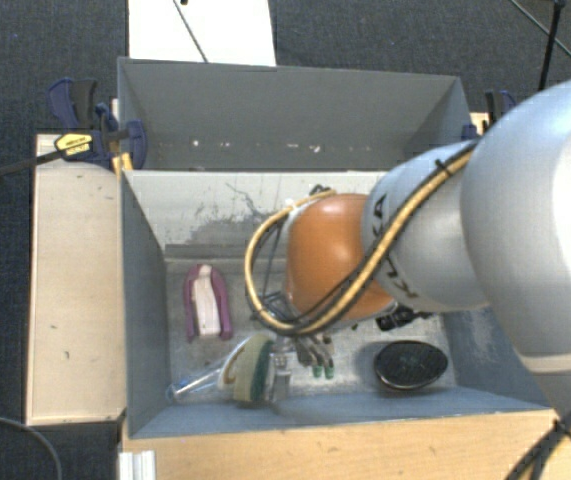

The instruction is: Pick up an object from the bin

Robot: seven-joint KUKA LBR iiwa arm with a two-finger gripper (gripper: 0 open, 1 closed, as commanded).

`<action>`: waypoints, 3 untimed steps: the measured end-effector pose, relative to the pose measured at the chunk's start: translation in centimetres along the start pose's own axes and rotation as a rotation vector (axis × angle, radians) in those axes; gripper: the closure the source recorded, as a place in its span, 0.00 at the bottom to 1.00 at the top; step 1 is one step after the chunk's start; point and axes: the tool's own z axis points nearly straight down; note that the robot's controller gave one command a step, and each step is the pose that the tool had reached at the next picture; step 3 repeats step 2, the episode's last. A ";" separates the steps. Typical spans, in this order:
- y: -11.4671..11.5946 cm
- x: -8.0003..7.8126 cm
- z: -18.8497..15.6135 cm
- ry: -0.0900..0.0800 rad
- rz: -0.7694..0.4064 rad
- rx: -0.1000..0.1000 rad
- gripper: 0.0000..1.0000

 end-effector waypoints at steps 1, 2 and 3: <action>0.0 -0.2 -0.2 -0.006 0.006 -0.001 1.00; -1.3 -2.6 -14.1 -0.015 0.021 -0.004 1.00; -1.3 -2.6 -14.1 -0.015 0.021 -0.004 1.00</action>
Offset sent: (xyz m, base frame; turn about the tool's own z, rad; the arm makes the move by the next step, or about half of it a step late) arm 0.0000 0.0000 0.0000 0.0000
